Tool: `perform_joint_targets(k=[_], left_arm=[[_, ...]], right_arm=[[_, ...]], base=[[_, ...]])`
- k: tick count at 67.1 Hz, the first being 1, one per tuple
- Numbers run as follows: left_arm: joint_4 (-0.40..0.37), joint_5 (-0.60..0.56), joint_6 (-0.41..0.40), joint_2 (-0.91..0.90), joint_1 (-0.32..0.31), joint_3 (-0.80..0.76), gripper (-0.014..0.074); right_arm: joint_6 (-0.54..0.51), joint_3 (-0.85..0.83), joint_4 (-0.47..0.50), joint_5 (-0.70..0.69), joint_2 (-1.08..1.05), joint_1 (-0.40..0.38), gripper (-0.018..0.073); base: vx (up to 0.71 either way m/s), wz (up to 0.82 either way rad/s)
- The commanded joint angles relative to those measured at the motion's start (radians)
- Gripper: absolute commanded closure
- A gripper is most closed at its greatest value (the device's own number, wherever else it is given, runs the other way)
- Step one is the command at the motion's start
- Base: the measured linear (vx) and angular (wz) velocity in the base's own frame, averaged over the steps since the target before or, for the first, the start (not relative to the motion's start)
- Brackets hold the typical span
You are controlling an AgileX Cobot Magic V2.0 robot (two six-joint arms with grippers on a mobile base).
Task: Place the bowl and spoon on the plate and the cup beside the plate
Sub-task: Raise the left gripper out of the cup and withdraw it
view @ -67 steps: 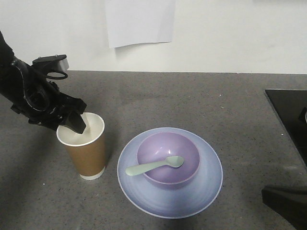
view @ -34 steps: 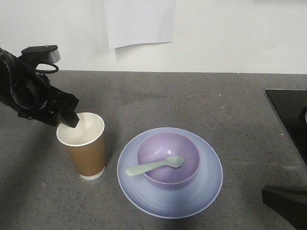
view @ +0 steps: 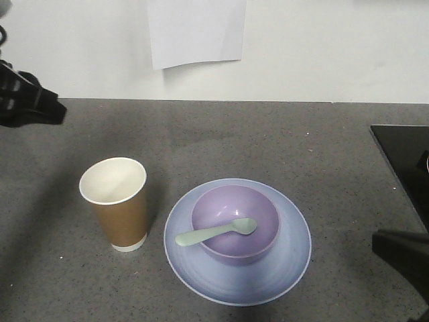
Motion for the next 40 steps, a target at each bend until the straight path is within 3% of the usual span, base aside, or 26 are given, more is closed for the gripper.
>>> perform_joint_targets(k=[1,4,18,30,40], left_arm=[[0.049,-0.102,-0.010,-0.105,-0.002,-0.024,0.0541],[0.078,-0.119,-0.017,-0.143,-0.002,-0.024,0.0605],[0.261,-0.210,-0.127,-0.282,-0.002,-0.001,0.0604],[0.486,-0.349,-0.283,-0.440,-0.002,0.199,0.0603],[0.589,-0.427,-0.411,-0.575,-0.002,0.417,0.0603]], right_arm=[[-0.007,-0.028,0.026,-0.167,0.004,-0.001,0.0564],[-0.007,-0.028,0.018,-0.215,0.004,-0.001,0.0564],[-0.006,-0.028,-0.052,-0.382,0.004,-0.001,0.0564],[-0.006,-0.028,-0.055,-0.405,0.004,-0.001,0.0564],[-0.006,-0.028,-0.054,-0.385,0.004,-0.001,0.0564]], base=[[0.00,0.00],[0.00,0.00],[0.00,0.00],[0.00,0.00],[0.00,0.00]])
